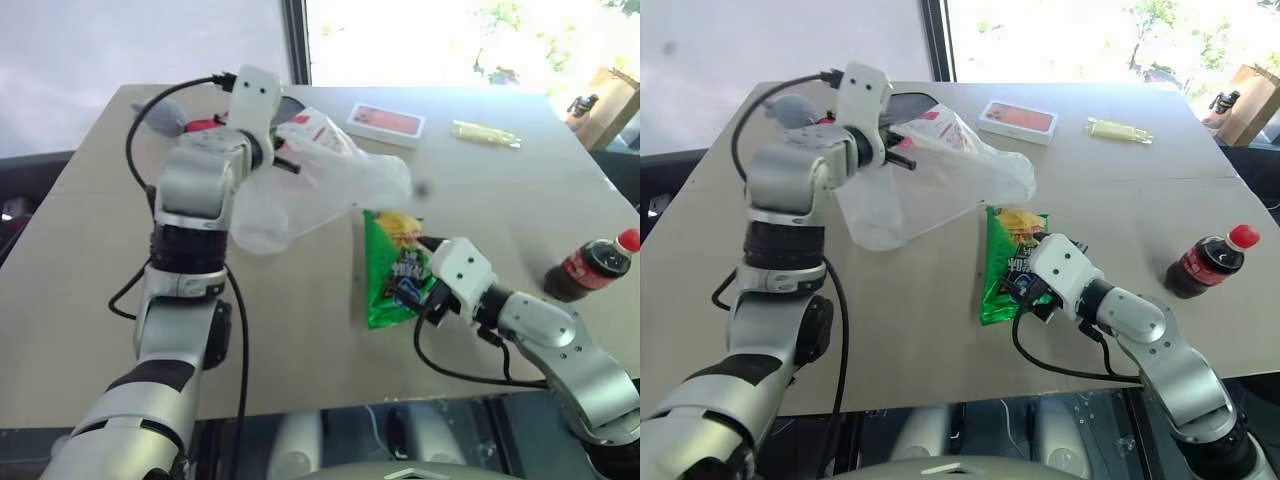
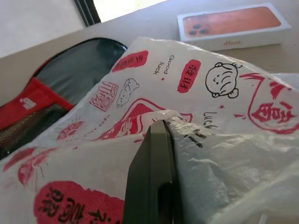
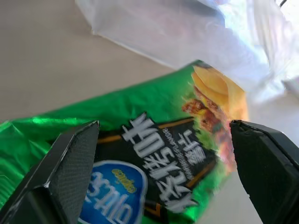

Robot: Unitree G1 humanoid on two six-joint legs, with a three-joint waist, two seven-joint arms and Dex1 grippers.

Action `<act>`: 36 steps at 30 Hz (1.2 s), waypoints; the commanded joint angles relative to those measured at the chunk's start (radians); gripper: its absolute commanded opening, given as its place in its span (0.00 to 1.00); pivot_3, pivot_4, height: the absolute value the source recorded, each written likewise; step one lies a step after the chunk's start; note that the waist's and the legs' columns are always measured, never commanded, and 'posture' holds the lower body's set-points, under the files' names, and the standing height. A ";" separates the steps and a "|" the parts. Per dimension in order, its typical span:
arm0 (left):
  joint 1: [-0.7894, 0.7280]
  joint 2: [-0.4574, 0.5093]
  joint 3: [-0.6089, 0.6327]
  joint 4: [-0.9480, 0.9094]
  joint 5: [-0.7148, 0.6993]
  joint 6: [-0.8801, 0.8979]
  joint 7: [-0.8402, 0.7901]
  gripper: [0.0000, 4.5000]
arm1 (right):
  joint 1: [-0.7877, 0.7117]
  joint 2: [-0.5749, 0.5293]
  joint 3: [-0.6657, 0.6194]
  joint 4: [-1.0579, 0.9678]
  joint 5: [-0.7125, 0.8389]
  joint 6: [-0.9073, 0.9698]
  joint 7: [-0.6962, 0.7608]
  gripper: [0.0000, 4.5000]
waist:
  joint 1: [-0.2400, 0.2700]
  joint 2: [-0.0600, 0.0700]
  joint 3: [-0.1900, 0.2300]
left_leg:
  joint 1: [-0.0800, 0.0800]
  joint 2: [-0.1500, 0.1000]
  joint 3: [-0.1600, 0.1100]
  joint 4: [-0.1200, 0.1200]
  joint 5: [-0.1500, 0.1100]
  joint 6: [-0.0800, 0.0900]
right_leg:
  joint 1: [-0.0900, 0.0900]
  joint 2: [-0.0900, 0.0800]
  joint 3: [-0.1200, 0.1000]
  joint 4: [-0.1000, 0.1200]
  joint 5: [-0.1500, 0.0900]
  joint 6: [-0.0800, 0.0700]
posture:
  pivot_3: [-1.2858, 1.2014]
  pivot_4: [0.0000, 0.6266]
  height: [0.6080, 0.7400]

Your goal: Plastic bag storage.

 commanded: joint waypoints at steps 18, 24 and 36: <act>-0.032 0.015 -0.003 -0.005 -0.021 -0.015 0.004 0.01 | 0.185 -0.245 0.101 0.130 -0.456 -0.465 0.031 1.00 | -0.019 -0.001 0.002 | 0.002 0.000 0.000 0.003 0.000 0.000 | 0.002 0.000 0.000 0.001 -0.003 0.004 | 0.52 0.24 1.00; -0.038 0.019 -0.013 -0.021 -0.022 0.000 -0.007 0.00 | 0.108 -0.154 0.145 0.306 -0.526 -0.572 -0.018 0.82 | -0.016 -0.001 0.002 | 0.000 -0.001 -0.001 0.003 0.000 0.000 | 0.002 0.000 -0.001 0.000 -0.001 0.001 | 0.52 0.24 1.00; -0.081 -0.003 0.005 0.014 -0.074 0.056 -0.028 0.00 | 0.040 -0.062 0.052 0.184 -0.464 -0.579 0.006 0.01 | -0.017 0.000 0.003 | 0.000 -0.001 -0.002 0.002 0.000 -0.001 | 0.001 -0.001 -0.001 0.001 -0.001 0.001 | 0.52 0.24 1.00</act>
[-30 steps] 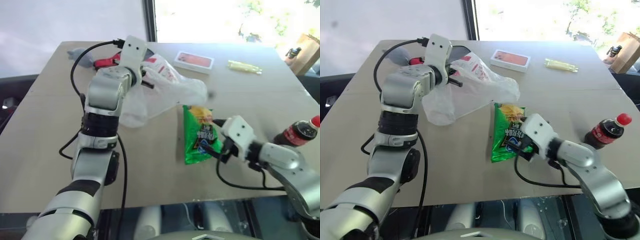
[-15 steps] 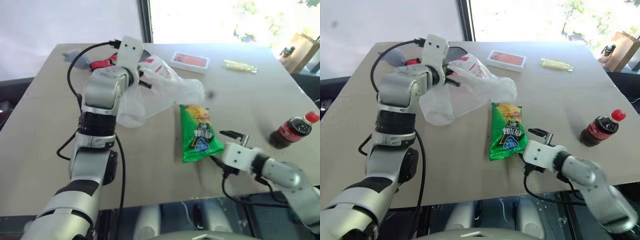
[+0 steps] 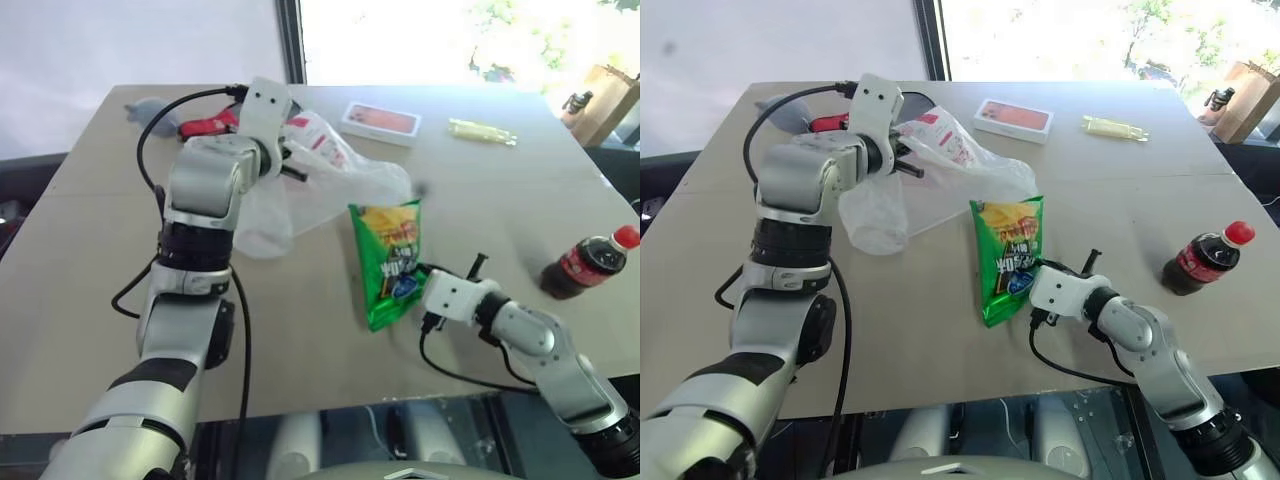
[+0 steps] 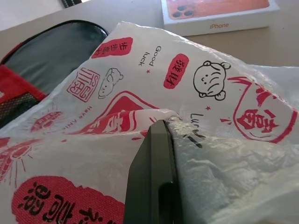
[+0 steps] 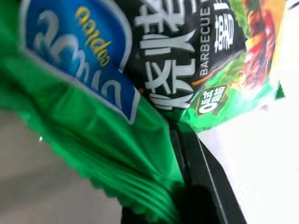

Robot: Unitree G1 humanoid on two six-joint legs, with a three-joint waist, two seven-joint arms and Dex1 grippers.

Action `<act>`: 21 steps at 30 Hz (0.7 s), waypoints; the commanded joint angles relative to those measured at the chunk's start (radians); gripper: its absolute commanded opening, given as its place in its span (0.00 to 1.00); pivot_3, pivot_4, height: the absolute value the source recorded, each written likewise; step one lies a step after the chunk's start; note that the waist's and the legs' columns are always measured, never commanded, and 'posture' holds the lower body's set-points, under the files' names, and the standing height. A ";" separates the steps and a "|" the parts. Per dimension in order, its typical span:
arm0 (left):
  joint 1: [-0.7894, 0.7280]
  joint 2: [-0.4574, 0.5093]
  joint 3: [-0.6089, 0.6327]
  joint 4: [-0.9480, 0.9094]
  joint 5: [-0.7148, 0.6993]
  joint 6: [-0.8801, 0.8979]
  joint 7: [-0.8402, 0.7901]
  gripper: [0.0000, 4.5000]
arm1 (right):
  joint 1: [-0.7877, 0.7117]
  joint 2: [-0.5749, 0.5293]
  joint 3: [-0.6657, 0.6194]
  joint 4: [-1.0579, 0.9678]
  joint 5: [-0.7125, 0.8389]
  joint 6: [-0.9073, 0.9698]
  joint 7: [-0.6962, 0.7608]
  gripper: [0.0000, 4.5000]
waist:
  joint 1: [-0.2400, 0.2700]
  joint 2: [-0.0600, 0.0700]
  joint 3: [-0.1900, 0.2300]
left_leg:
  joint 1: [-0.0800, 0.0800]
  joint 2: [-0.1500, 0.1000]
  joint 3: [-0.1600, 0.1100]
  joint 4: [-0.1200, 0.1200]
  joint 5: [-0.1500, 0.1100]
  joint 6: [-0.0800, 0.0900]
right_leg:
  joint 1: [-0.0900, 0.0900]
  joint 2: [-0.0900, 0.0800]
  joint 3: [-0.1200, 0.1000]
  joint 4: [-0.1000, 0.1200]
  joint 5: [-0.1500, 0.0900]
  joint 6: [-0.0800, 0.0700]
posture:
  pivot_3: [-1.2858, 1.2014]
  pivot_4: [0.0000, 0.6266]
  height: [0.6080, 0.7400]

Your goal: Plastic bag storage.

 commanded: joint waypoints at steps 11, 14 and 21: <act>-0.174 -0.052 0.087 0.044 -0.113 0.076 -0.017 0.00 | -0.251 0.012 0.019 -0.113 0.146 0.170 0.246 0.01 | -0.004 0.000 0.001 | 0.000 0.000 0.000 0.000 0.000 0.000 | 0.000 0.000 0.000 0.000 0.000 0.000 | 0.52 0.24 1.00; -0.180 -0.053 0.088 0.038 -0.132 0.086 -0.030 0.00 | -0.295 0.033 0.018 -0.095 0.190 0.215 0.271 0.01 | -0.004 0.001 0.001 | 0.000 0.000 0.000 0.000 0.000 0.000 | 0.000 0.000 0.000 0.000 0.000 0.000 | 0.52 0.24 1.00; -0.054 0.004 -0.001 -0.214 -0.239 0.224 -0.140 0.00 | -0.469 0.065 0.027 0.182 0.186 0.182 0.283 0.01 | -0.006 0.003 0.002 | 0.001 0.000 0.000 0.000 0.000 0.000 | 0.000 0.000 0.000 0.000 0.000 0.000 | 0.52 0.24 1.00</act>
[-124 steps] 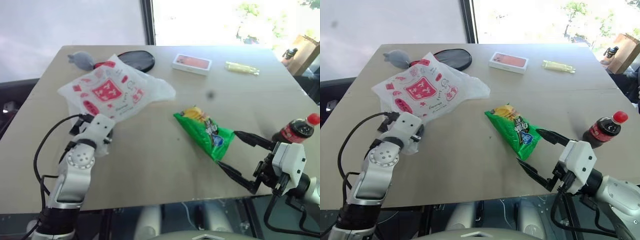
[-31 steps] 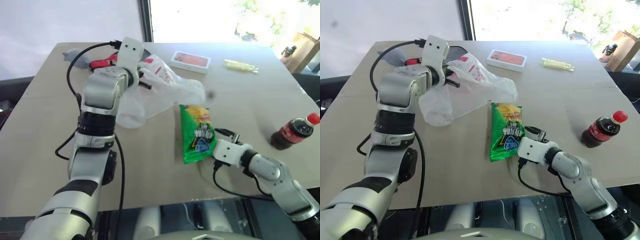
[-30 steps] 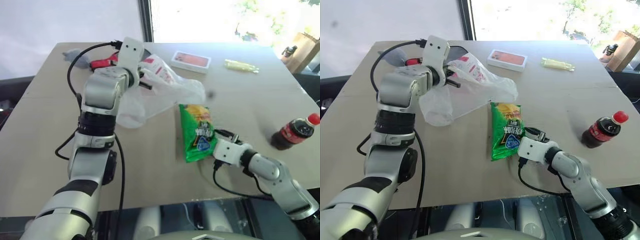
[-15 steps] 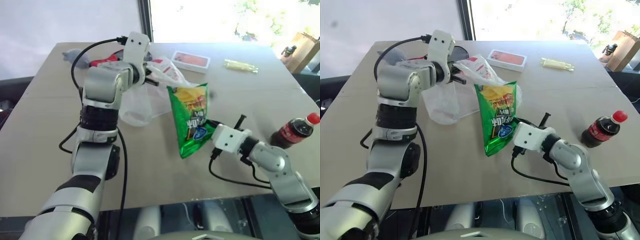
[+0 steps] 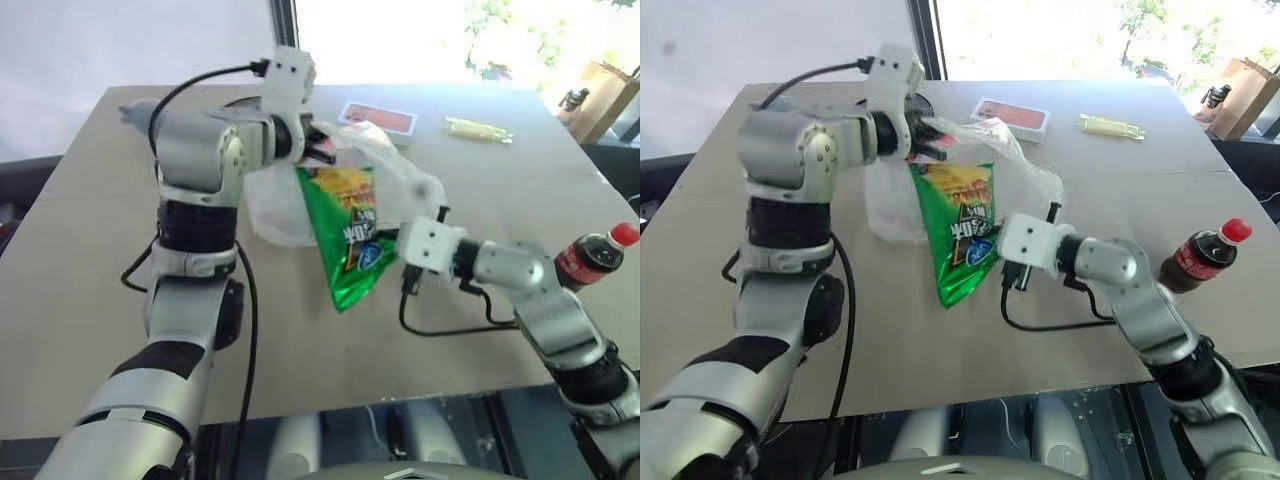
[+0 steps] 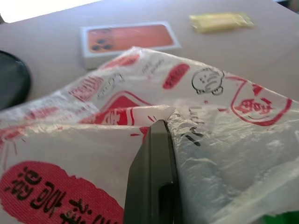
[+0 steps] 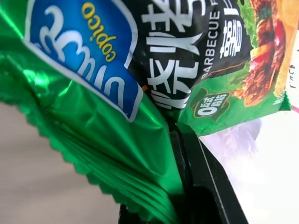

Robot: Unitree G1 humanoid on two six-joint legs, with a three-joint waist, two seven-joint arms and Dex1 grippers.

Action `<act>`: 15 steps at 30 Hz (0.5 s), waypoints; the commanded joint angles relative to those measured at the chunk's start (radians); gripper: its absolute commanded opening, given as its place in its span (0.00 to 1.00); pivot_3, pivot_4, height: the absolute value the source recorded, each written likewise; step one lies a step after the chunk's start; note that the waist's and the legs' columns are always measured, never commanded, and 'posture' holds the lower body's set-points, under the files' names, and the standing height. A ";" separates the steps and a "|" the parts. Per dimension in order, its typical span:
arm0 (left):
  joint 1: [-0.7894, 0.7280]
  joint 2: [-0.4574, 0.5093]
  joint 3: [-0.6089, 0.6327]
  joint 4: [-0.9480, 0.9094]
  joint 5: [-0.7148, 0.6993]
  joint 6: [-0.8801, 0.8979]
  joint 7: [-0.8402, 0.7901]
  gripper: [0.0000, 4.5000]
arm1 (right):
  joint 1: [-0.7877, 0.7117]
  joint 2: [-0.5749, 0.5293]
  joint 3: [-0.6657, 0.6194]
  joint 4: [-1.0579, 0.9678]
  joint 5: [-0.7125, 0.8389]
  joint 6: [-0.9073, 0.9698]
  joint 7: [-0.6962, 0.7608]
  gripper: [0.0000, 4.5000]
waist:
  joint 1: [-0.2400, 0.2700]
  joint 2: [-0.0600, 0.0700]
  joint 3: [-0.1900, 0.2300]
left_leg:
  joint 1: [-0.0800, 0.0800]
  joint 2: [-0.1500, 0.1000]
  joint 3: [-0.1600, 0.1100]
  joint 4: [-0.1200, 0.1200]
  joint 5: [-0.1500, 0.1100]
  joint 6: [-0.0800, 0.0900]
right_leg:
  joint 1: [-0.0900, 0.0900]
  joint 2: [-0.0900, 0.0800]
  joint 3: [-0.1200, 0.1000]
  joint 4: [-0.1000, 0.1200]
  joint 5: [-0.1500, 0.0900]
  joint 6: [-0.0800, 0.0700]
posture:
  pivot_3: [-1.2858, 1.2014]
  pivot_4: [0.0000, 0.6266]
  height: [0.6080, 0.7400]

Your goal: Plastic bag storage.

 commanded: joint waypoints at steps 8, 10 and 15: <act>0.034 0.062 0.003 -0.197 -0.108 0.137 -0.043 0.00 | -0.195 0.028 0.017 0.307 -0.100 0.043 -0.048 0.01 | 0.000 0.003 0.003 | 0.000 0.000 0.001 0.000 0.000 0.000 | -0.001 0.000 0.001 0.000 0.000 0.000 | 0.52 0.24 1.00; 0.024 0.042 0.035 -0.191 -0.125 0.171 -0.034 0.00 | -0.247 0.074 0.012 0.374 -0.111 0.060 -0.090 0.01 | -0.002 0.004 0.003 | 0.000 0.000 0.001 0.000 0.000 0.000 | -0.001 0.000 0.001 0.000 0.000 0.000 | 0.52 0.24 1.00; -0.001 -0.074 0.147 -0.183 -0.163 0.275 0.005 0.00 | -0.401 0.280 0.007 0.613 -0.065 0.023 -0.138 0.07 | -0.008 0.005 0.004 | 0.000 0.000 0.002 -0.001 0.000 0.000 | -0.003 0.001 0.003 0.002 0.000 0.000 | 0.52 0.24 1.00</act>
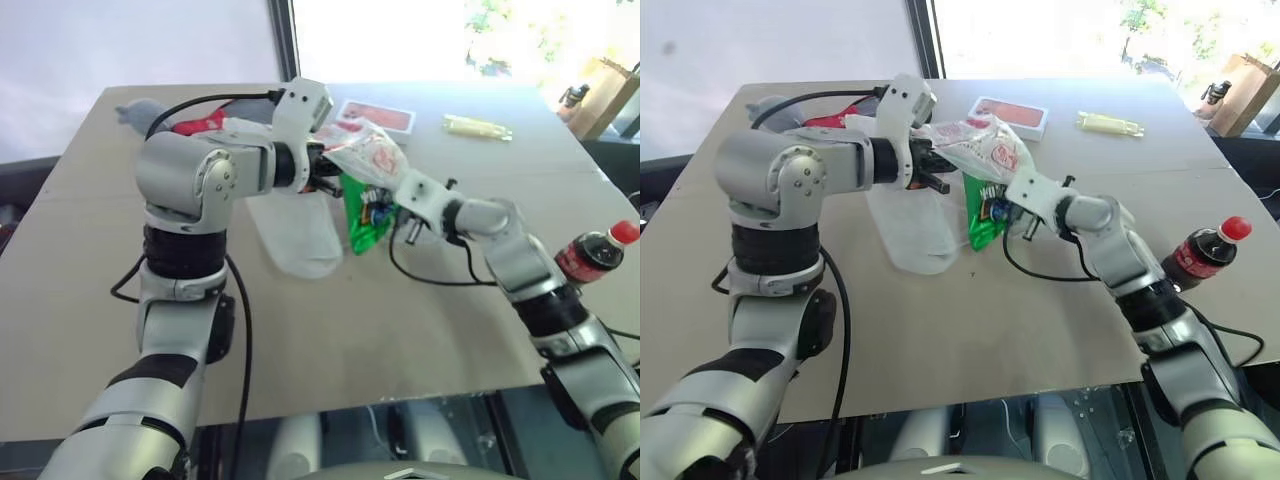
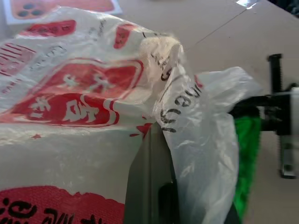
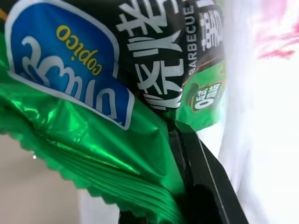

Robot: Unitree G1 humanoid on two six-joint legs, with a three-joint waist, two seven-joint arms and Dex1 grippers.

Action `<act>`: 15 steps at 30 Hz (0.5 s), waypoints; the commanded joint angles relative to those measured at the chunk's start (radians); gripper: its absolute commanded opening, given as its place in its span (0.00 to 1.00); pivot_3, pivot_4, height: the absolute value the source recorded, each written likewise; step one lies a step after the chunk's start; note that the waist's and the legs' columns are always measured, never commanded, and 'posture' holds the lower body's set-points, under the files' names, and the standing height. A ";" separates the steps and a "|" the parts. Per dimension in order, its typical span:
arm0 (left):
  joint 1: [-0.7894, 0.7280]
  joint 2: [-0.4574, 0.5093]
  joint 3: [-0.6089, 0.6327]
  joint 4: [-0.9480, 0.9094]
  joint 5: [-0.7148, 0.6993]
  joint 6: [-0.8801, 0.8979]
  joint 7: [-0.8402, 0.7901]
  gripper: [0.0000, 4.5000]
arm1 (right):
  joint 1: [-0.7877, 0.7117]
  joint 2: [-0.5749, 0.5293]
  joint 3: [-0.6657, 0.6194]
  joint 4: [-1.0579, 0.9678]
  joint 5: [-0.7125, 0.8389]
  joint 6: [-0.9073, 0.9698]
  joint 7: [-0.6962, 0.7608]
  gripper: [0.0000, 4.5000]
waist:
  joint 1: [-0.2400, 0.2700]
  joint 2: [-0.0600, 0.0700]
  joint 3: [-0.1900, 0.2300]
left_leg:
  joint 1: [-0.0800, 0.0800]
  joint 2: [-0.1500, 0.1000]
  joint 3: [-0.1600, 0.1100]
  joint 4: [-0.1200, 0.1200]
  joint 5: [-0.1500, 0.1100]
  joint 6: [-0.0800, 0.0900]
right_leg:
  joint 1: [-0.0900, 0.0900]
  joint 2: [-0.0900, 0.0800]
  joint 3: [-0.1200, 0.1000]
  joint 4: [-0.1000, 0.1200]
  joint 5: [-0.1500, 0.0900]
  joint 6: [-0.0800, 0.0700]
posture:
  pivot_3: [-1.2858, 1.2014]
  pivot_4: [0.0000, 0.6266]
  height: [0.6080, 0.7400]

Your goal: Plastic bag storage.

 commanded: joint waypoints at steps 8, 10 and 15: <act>-0.013 -0.156 0.232 -0.023 -0.039 0.104 0.108 0.00 | -0.105 0.207 -0.085 0.171 0.000 -0.182 -0.254 0.84 | 0.010 0.001 0.000 | -0.008 -0.001 -0.001 -0.001 0.003 -0.005 | -0.008 -0.002 -0.001 0.000 0.000 0.000 | 0.52 0.24 1.00; -0.001 -0.161 0.252 -0.011 -0.022 0.095 0.128 0.00 | -0.051 0.192 -0.093 0.073 0.004 -0.141 -0.260 0.98 | 0.016 0.000 0.000 | -0.016 -0.002 -0.003 0.002 0.004 -0.006 | -0.013 -0.003 -0.003 0.000 0.001 0.000 | 0.52 0.24 1.00; 0.040 -0.160 0.271 0.010 -0.021 -0.009 0.142 0.00 | 0.146 0.126 -0.113 -0.387 0.141 0.072 -0.101 0.98 | 0.013 0.001 0.000 | -0.017 -0.002 -0.003 0.001 0.004 -0.007 | -0.014 -0.003 -0.003 0.000 0.001 0.000 | 0.52 0.24 1.00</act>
